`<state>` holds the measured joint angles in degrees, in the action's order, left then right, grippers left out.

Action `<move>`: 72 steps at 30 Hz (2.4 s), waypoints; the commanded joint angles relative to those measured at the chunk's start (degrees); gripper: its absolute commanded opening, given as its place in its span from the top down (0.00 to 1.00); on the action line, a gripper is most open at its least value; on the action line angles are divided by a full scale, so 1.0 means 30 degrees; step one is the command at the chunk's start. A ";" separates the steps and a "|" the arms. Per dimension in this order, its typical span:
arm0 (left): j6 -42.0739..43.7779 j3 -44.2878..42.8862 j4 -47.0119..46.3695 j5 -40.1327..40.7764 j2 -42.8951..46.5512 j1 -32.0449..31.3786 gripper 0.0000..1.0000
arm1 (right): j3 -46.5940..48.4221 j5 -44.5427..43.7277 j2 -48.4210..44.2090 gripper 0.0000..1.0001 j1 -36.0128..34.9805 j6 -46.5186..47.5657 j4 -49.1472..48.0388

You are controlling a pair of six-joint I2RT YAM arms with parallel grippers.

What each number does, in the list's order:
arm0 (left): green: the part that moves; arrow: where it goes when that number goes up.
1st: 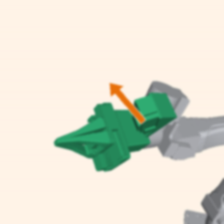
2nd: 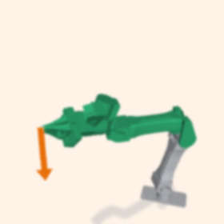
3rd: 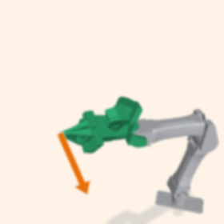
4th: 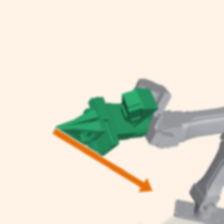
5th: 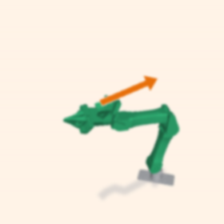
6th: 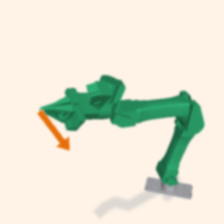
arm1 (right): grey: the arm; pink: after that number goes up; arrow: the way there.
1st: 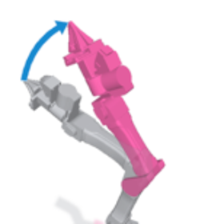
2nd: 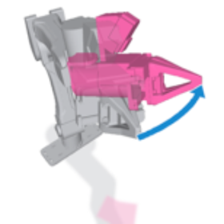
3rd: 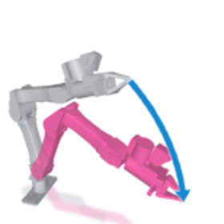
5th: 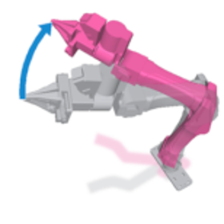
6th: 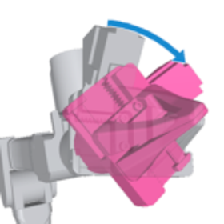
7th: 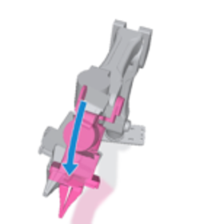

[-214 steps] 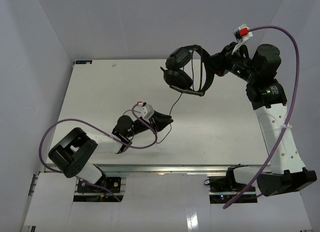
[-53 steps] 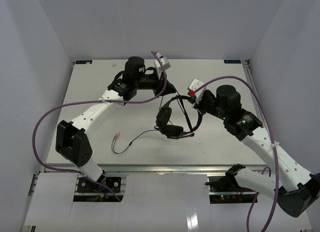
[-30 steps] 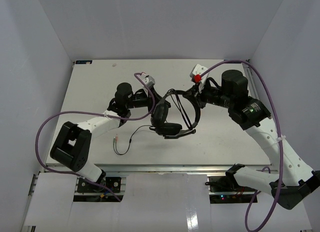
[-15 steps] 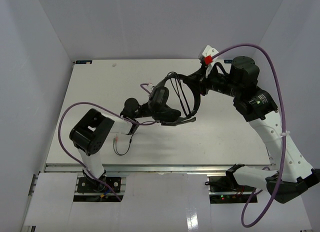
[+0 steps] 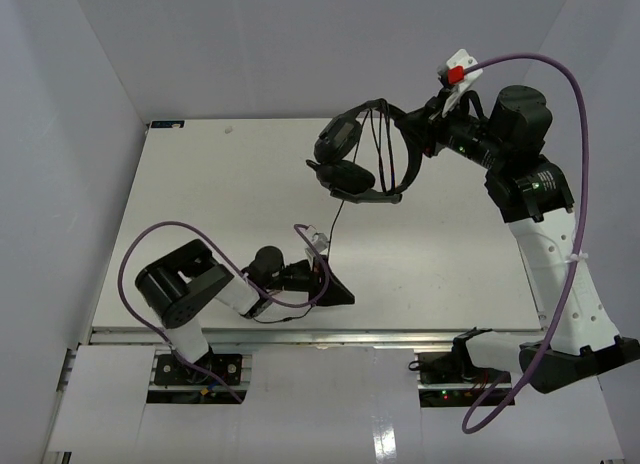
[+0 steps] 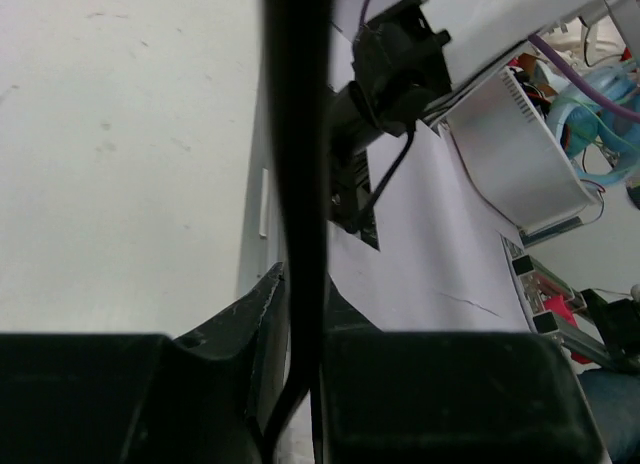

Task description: Wrap the headphones

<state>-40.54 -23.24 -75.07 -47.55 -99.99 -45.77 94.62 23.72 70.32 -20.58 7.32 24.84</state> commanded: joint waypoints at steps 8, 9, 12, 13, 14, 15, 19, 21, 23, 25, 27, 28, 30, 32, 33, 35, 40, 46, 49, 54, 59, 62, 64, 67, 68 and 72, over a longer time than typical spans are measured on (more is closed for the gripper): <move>0.2942 0.2093 0.1738 0.4994 0.5464 -0.4606 0.91 | 0.1132 -0.2284 0.0869 0.92 0.1469 -0.2047 -0.1947; 0.3278 0.1831 0.2678 0.5506 0.5863 -0.5001 0.92 | 0.1050 -0.2703 0.0904 0.92 0.1469 -0.2137 -0.2004; 0.4081 0.0531 0.5645 0.7170 0.7054 -0.6233 0.98 | 0.0512 -0.4568 0.1129 0.92 0.1492 -0.2229 -0.2353; 0.4233 0.0366 0.6241 0.7293 0.7138 -0.6514 1.00 | 0.0455 -0.4741 0.1142 0.92 0.1498 -0.2235 -0.2391; 0.4387 -0.0219 0.7416 0.7586 0.7326 -0.7014 1.00 | 0.0308 -0.5160 0.1225 0.92 0.1477 -0.2152 -0.2454; 0.4744 -0.0957 0.8670 0.7923 0.7559 -0.7529 1.00 | 0.0124 -0.5595 0.1290 0.92 0.1469 -0.2040 -0.2558; 0.5912 -0.3558 1.2573 0.9014 0.8380 -0.9121 1.00 | -0.0500 -0.6631 0.1462 0.92 0.1469 -0.1399 -0.2937; 0.6549 -0.4629 1.4921 0.9666 0.8848 -0.9707 1.00 | -0.0884 -0.7047 0.1455 0.92 0.1453 -0.1053 -0.3244; 0.7163 -0.5758 1.7112 1.0540 0.9348 -1.0290 1.00 | -0.1440 -0.7563 0.1325 0.92 0.1401 -0.0618 -0.3639; 0.7712 -0.7001 1.9273 1.1381 0.9704 -1.0754 1.00 | -0.2072 -0.8055 0.1166 0.92 0.1308 -0.0078 -0.4001; 0.8137 -0.8112 2.0999 1.1921 1.0001 -1.1072 1.00 | -0.2630 -0.8741 0.1045 0.92 0.1180 0.0400 -0.4270; 0.8363 -0.8650 2.1965 1.2165 1.0118 -1.1164 1.00 | -0.2973 -0.8903 0.0937 0.92 0.1122 0.0627 -0.4454; 0.8857 -0.9999 2.3885 1.2798 1.0364 -1.1227 1.00 | -0.3691 -0.9090 0.0731 0.92 0.1059 0.1098 -0.4785; 0.9435 -1.1114 2.5414 1.3384 1.0660 -1.1228 1.00 | -0.4027 -0.8906 0.0593 0.92 0.1059 0.1512 -0.4838; 0.9837 -1.1666 2.6555 1.3686 1.0823 -1.1228 1.00 | -0.4177 -0.8655 0.0456 0.92 0.1059 0.1813 -0.4863; 1.0518 -1.3194 2.8434 1.4362 1.1088 -1.1228 1.00 | -0.4575 -0.8159 0.0163 0.92 0.1059 0.2631 -0.4976; 1.2407 -1.6319 3.1780 1.6072 1.0799 -1.1228 1.00 | -0.6223 -0.6032 -0.0671 0.92 0.0892 0.4560 -0.5145; 1.5559 -2.0567 3.3971 1.7521 0.9158 -1.0725 1.00 | -0.8050 -0.6656 -0.1494 0.92 -0.0883 0.5945 -0.5280; 1.6307 -2.2032 3.4443 1.6762 0.8294 -0.9821 1.00 | -0.8683 -0.7609 -0.1540 0.92 -0.2054 0.6468 -0.5220; 1.6839 -2.3875 3.5062 1.5011 0.6821 -0.9255 1.00 | -0.9178 -0.9445 -0.1273 0.92 -0.3559 0.6560 -0.5256; 1.7066 -2.4537 3.5335 1.4266 0.6290 -0.7807 1.00 | -0.9312 -0.9499 -0.1291 0.92 -0.4137 0.6193 -0.5194; 1.6999 -2.3985 3.5165 1.3934 0.6839 -0.6229 1.00 | -0.9406 -0.9269 -0.1586 0.92 -0.4297 0.6098 -0.5004; 1.6886 -2.3557 3.4876 1.3183 0.7129 -0.5453 1.00 | -0.9504 -0.9396 -0.1640 0.92 -0.4558 0.5973 -0.4828; 1.6535 -2.3833 3.4749 1.1689 0.6829 -0.5193 1.00 | -0.9595 -0.9748 -0.1321 0.92 -0.4880 0.5646 -0.4794; 1.6370 -2.4019 3.4791 1.1112 0.6576 -0.5192 1.00 | -0.9569 -0.9872 -0.1215 0.92 -0.4923 0.5604 -0.4799; 1.6011 -2.5162 3.5044 0.9601 0.5730 -0.5192 1.00 | -0.9250 -1.0256 -0.0593 0.92 -0.4947 0.5351 -0.4823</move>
<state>8.82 -94.99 30.10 -11.36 -82.52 -60.88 65.65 -4.99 67.79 -35.09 25.58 13.86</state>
